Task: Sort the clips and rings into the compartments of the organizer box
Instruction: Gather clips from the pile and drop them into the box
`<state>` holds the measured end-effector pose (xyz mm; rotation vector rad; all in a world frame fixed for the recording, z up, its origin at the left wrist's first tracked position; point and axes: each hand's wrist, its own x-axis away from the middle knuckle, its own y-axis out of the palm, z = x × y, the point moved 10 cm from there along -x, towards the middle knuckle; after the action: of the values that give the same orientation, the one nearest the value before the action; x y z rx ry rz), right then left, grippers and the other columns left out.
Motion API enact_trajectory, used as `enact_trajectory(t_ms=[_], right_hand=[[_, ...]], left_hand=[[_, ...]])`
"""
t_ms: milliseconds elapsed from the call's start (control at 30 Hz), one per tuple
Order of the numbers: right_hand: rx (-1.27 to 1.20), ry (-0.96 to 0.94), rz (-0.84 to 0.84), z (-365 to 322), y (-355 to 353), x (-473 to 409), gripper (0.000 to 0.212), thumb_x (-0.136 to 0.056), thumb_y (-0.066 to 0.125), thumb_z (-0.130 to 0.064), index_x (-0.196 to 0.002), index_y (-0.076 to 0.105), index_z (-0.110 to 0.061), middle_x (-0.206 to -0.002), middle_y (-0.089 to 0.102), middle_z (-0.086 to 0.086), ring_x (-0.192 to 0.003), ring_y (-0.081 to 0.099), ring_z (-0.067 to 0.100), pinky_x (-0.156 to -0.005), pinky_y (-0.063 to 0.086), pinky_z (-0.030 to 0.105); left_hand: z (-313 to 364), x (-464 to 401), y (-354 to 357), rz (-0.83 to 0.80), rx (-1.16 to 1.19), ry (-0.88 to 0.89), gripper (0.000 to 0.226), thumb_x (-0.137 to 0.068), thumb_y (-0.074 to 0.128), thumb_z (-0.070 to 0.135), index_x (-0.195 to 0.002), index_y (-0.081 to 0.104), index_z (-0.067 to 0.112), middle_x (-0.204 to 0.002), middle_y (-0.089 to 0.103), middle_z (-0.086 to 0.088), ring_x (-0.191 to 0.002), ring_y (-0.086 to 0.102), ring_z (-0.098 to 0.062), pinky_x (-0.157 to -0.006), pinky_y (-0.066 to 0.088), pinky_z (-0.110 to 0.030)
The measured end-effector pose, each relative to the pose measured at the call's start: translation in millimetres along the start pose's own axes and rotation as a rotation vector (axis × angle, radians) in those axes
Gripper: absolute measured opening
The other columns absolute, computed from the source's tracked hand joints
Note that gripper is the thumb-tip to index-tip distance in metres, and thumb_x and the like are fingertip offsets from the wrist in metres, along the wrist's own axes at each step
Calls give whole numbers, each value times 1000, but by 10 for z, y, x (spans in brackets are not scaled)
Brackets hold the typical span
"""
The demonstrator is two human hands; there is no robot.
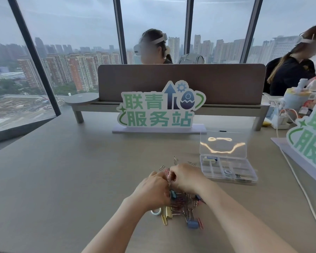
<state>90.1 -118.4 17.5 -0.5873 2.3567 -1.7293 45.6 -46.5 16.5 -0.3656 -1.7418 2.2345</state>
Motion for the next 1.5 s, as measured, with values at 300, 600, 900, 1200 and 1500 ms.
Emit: enact_trajectory(t_ms=[300,600,900,1200,1500], right_hand=[[-26,-31,31,-152,-18,-178,12,-75,60,-28,-86,62,-26,-85,65,-12,-80,61,15,-68,49,30],[-36,-38,-48,-266,122,-309,7,-76,63,-25,-83,63,-29,-101,71,-10,-89,64,14,-73,49,28],[-18,-15,-42,-240,132,-376,6,-80,58,-32,-81,62,-28,-99,70,-9,-87,64,15,-77,53,35],[33,21,-33,-241,143,-402,6,-79,62,-27,-77,68,-26,-90,72,-9,-83,66,14,-76,56,37],[142,68,-50,-239,151,-388,11,-75,65,-26,-78,66,-16,-77,68,0,-77,67,23,-61,48,29]], left_hand=[[-377,225,-244,145,159,-49,9,-74,65,33,-74,61,26,-96,57,15,-99,50,-8,-84,46,-26],[-278,549,-132,120,200,-8,13,-72,63,40,-72,57,29,-74,52,20,-83,47,-1,-75,44,-20],[-242,693,-135,150,215,3,13,-74,58,33,-79,64,22,-91,54,13,-83,49,-3,-75,47,-22],[-187,710,-62,107,143,-11,14,-77,56,31,-84,66,23,-95,53,11,-91,51,-6,-77,49,-27],[-164,673,-53,100,138,-10,9,-77,57,29,-78,65,24,-97,51,11,-94,50,-5,-77,48,-26]])
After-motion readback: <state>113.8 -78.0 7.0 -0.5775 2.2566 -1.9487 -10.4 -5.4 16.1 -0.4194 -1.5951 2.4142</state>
